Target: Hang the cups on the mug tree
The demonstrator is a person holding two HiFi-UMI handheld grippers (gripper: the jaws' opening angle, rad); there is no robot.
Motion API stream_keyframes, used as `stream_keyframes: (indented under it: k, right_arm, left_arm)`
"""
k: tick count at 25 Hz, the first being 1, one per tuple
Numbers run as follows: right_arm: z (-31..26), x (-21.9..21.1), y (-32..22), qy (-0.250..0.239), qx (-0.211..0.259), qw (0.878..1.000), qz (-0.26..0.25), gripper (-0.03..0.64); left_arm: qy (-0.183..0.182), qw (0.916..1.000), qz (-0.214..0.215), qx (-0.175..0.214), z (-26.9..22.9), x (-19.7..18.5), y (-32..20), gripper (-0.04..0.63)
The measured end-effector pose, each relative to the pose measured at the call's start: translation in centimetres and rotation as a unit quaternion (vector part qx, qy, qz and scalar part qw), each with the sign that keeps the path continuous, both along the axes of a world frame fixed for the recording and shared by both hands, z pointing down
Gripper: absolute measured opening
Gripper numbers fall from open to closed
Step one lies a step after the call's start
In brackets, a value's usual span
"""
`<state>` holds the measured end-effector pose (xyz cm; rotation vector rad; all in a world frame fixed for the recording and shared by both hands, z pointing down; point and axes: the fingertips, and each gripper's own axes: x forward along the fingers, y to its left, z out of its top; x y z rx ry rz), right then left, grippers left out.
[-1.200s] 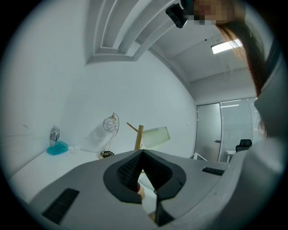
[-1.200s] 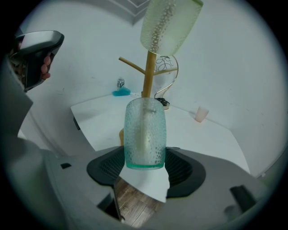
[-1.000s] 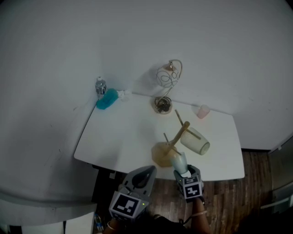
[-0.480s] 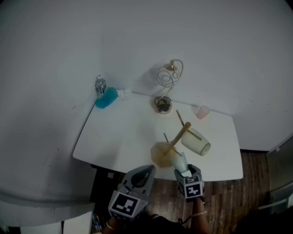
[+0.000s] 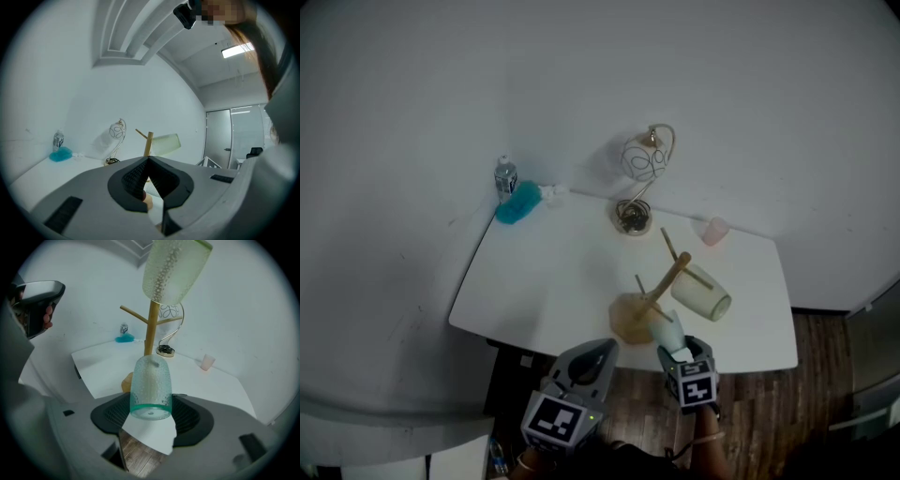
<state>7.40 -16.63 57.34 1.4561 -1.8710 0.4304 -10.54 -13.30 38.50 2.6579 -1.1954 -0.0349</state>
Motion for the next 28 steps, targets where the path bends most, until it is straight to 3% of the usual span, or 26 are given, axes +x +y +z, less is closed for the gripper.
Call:
stream_keyframes:
  k: [28]
  right_arm:
    - [-1.5, -0.2, -2.0, -0.028, 0.028, 0.999, -0.007, 0.279]
  left_arm:
    - [-0.003, 1.0, 0.001, 0.004, -0.1, 0.4, -0.4, 0.0]
